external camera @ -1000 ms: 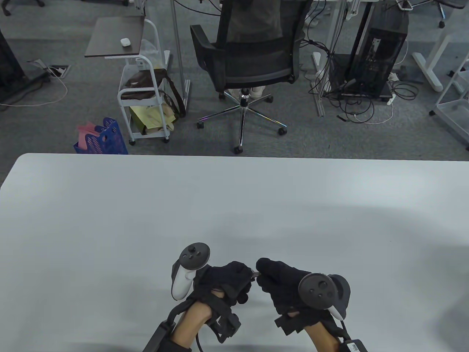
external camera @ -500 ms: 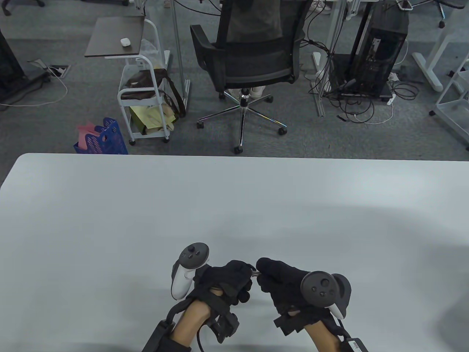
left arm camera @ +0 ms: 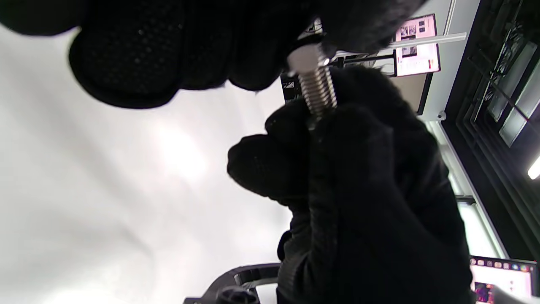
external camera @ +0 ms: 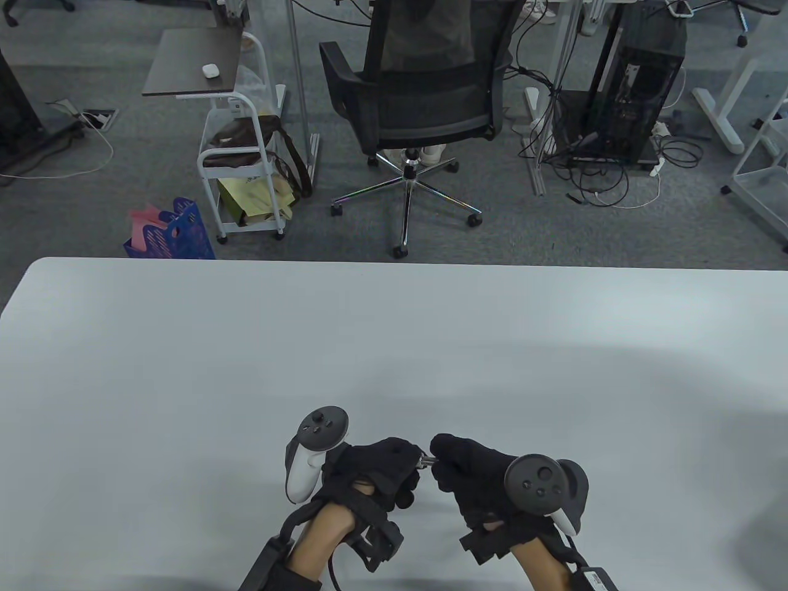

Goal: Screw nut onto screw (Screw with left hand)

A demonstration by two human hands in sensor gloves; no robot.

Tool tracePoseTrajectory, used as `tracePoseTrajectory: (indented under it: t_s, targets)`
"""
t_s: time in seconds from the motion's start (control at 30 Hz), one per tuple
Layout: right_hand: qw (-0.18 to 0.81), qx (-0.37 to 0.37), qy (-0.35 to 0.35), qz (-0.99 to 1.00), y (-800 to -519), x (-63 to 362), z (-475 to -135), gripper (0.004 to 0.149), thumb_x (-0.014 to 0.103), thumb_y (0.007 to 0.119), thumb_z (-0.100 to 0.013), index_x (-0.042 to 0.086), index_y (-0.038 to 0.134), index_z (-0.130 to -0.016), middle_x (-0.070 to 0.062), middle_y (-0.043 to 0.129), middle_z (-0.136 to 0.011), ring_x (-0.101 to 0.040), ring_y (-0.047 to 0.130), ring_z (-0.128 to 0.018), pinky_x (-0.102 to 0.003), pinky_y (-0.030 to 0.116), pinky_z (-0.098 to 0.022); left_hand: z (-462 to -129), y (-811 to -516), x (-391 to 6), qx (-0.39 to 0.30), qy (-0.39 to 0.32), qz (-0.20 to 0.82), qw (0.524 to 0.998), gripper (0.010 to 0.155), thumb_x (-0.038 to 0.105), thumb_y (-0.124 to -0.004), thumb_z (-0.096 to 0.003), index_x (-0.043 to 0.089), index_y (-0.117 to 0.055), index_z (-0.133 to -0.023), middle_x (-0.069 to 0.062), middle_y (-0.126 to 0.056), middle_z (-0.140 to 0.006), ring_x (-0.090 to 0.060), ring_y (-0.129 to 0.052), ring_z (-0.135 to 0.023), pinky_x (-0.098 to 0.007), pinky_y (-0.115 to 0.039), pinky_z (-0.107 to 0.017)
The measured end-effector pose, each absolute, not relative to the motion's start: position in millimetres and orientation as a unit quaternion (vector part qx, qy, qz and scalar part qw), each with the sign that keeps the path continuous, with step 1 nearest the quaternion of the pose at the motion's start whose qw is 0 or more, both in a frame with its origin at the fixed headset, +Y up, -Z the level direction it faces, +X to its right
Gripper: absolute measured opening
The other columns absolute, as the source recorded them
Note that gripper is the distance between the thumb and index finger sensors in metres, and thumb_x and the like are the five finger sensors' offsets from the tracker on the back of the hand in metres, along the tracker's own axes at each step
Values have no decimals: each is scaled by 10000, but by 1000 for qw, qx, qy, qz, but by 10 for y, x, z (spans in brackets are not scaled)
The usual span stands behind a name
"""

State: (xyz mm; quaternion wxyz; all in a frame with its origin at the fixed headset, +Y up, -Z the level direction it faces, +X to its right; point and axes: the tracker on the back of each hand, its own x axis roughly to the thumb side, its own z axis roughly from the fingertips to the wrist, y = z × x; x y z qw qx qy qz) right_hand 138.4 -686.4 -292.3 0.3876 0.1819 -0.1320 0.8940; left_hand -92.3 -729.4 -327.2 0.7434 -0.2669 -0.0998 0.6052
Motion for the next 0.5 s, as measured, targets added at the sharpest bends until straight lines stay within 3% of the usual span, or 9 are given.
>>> tracePoseTrajectory:
  t_s: [0.17, 0.27, 0.33, 0.4, 0.5]
  targets:
    - [407, 185, -92, 890, -6901, 1345, -2934, 514, 333, 964, -317, 166, 873, -795, -84, 1016, -691, -145, 1189, -400, -360, 1037, -370, -3266, -7252, -922, -269, -108, 606, 740, 544, 369, -699, -440, 23, -731, -858, -274, -828, -743, -448, -910, -473, -564, -730, -363]
    - [365, 194, -114, 903, -6860, 1303, -2908, 508, 302, 974, -308, 166, 878, -788, -85, 1020, -676, -123, 1190, -377, -344, 1046, -354, -3255, -7254, -924, -286, -120, 607, 732, 559, 351, -701, -444, 29, -680, -900, -269, -791, -782, -444, -894, -509, -558, -720, -392]
    - [360, 193, -119, 905, -6832, 1292, -2907, 502, 311, 977, -302, 164, 890, -774, -73, 1033, -653, -114, 1195, -350, -341, 1051, -337, -3247, -7276, -935, -299, -119, 612, 722, 652, 436, -684, -448, 39, -631, -962, -281, -768, -821, -459, -885, -543, -564, -715, -411]
    - [365, 188, -112, 905, -6805, 1267, -2936, 494, 310, 974, -299, 159, 900, -763, -80, 1044, -634, -117, 1200, -330, -343, 1054, -321, -3264, -7267, -944, -269, -101, 605, 743, 606, 433, -691, -441, 23, -753, -883, -289, -850, -743, -470, -920, -469, -573, -734, -362]
    - [336, 187, -98, 918, -6770, 1223, -2967, 489, 315, 967, -292, 154, 908, -750, -76, 1056, -610, -113, 1206, -305, -341, 1059, -302, -3282, -7221, -939, -266, -113, 583, 759, 556, 362, -716, -435, 19, -735, -872, -279, -838, -736, -454, -915, -464, -567, -732, -358]
